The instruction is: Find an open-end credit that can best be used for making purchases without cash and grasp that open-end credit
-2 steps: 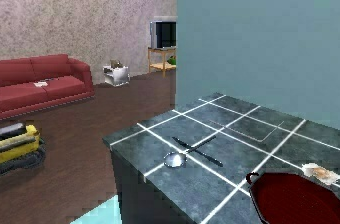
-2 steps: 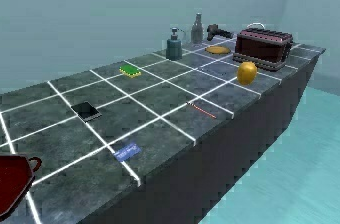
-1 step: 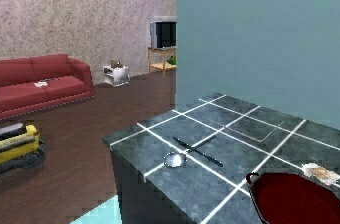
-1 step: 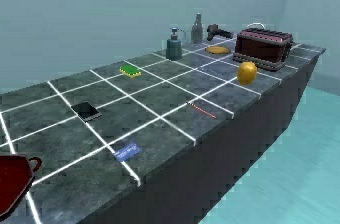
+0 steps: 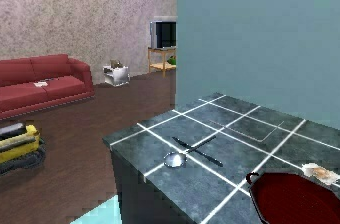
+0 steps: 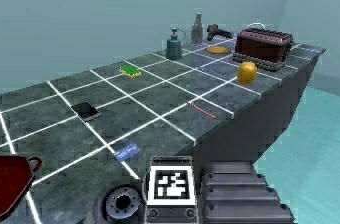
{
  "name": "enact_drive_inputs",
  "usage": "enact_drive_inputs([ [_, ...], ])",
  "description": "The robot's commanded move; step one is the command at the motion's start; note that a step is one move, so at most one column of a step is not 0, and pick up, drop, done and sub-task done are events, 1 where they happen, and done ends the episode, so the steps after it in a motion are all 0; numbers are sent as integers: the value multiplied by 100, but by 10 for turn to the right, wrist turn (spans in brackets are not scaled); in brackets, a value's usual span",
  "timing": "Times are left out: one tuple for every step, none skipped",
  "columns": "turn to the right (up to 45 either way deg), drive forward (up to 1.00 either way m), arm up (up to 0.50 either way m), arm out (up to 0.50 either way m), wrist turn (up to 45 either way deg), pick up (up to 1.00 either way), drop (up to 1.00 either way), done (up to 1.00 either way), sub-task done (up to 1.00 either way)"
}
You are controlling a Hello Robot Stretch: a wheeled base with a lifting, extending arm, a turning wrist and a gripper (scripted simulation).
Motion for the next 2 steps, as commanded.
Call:
enact_drive_inputs([
  [0,0,0,20,0,0,0,0,0],
  [0,0,0,0,450,0,0,0,0],
])
